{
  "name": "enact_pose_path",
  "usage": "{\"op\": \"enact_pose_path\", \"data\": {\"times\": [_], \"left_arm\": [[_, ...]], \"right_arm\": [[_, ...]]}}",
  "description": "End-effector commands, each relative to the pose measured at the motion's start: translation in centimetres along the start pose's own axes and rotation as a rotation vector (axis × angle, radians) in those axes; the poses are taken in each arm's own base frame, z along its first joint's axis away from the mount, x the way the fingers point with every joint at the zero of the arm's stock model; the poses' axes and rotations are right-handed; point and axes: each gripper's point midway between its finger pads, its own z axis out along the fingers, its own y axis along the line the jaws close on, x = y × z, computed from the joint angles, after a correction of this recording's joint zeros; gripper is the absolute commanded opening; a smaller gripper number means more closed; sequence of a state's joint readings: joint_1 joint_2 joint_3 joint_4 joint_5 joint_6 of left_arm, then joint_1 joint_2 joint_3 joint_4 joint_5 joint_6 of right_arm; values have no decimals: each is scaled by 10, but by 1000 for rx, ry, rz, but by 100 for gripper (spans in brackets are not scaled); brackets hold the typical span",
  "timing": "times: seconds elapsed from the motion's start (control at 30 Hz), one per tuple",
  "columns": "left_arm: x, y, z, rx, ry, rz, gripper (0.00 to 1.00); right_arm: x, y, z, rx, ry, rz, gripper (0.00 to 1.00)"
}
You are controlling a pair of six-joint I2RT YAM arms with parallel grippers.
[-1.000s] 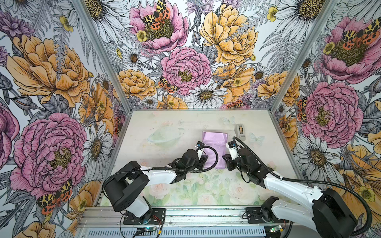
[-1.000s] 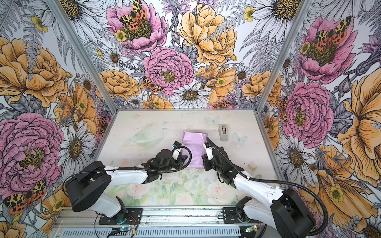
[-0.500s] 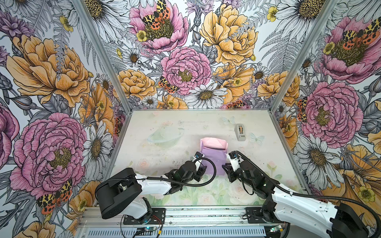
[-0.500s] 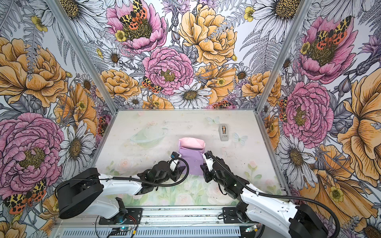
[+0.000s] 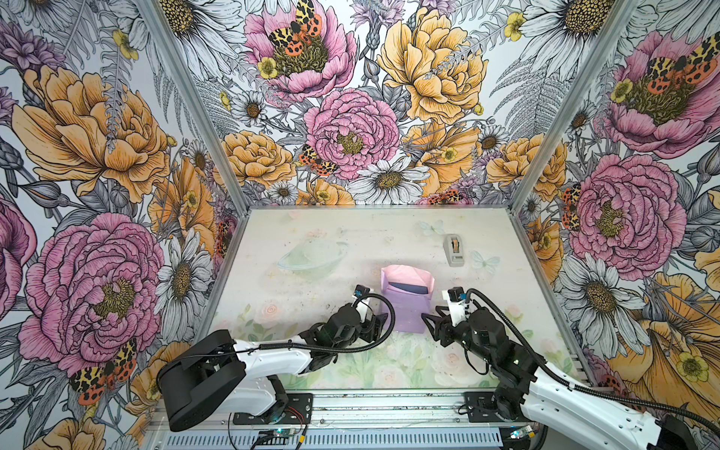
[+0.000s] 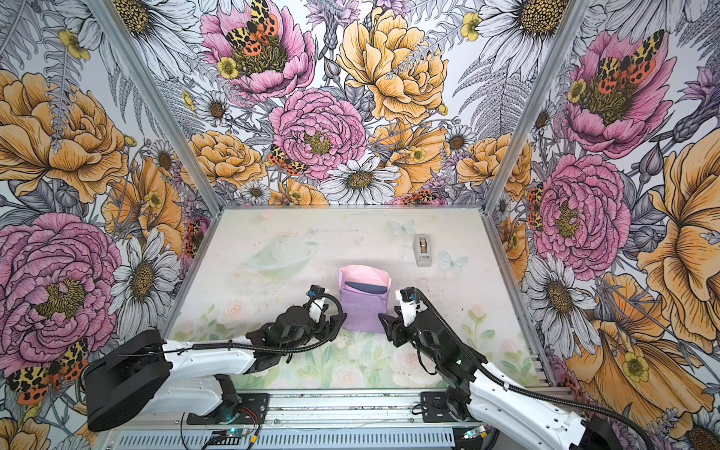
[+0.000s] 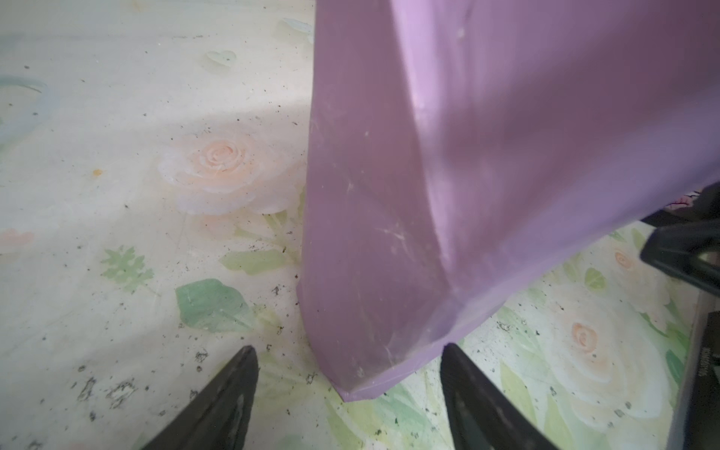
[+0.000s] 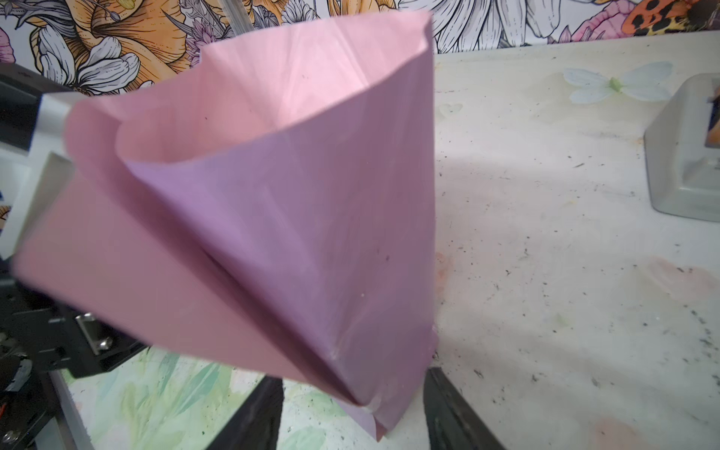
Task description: Wrap the gift box in paper
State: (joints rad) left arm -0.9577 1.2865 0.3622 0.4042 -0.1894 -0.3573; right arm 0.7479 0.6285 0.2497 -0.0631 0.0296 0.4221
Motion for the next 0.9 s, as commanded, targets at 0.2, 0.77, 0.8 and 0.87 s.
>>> {"op": "enact_pose_path", "data": {"times": [0.2,0.77,0.8,0.87], "left_arm": [[-3,-19,8,164,41,-64,75],[10,13,41,46,112,-127,64],[9,15,41,40,110,-129,64],[10,19,42,23,111,-135,63]], "right_arm": [[-9,11,4,-73,-63,16,62],[15,-5,35,-12,7,-12,58],[15,-6,36,-6,2,-12,58],[17,-9,38,6,2,-10,57]]}}
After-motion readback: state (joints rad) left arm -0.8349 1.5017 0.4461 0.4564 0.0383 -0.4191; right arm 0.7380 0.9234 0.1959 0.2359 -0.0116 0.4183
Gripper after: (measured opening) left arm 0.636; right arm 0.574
